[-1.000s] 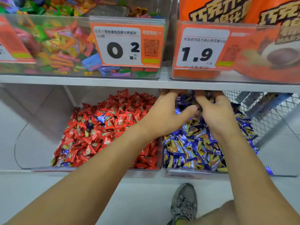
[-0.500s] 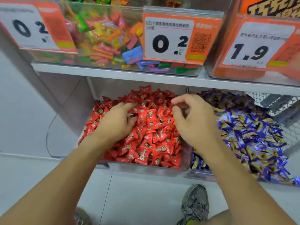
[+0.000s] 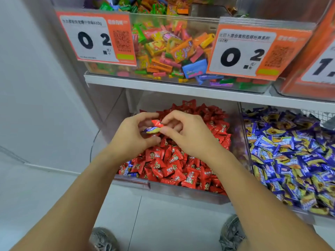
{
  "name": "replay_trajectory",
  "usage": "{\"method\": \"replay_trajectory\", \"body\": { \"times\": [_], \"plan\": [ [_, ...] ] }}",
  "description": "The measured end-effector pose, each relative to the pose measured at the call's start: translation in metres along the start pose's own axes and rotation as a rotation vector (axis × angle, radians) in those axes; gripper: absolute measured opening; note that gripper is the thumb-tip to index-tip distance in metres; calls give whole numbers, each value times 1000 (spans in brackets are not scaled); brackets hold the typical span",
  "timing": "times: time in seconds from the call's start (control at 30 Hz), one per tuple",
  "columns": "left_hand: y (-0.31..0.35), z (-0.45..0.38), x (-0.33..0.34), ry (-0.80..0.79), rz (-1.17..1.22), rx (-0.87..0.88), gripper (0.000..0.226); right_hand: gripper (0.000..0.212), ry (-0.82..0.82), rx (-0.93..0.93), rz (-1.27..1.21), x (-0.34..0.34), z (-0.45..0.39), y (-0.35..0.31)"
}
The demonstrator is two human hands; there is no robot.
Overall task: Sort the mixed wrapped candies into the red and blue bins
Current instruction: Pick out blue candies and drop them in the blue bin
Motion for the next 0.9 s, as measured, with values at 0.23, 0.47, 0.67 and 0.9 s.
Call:
{"method": "replay_trajectory", "body": {
  "times": [0.23, 0.47, 0.67, 0.9],
  "plan": [
    [-9, 8, -14, -24, 54, -142, 28, 9, 145, 210, 202, -14, -3, 14],
    [-9, 10, -24, 7, -10, -154, 25, 27, -65, 17, 331, -6, 0, -3],
    [-11, 2, -22, 64, -208, -137, 25, 22, -245, 112, 342, 4, 4, 5],
    [-23, -39, 3, -171, -436, -116, 44, 36, -147, 72, 153, -7, -6, 7]
  ]
}}
Point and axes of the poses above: each hand's wrist, its own z-axis away from the middle knuckle, its own x-axis out of the palm, y = z × x, the point moved 2 cm from there along -z, towards the middle knuckle, and after that the axes turned 5 degrees about -y, right-handed, at the moved point
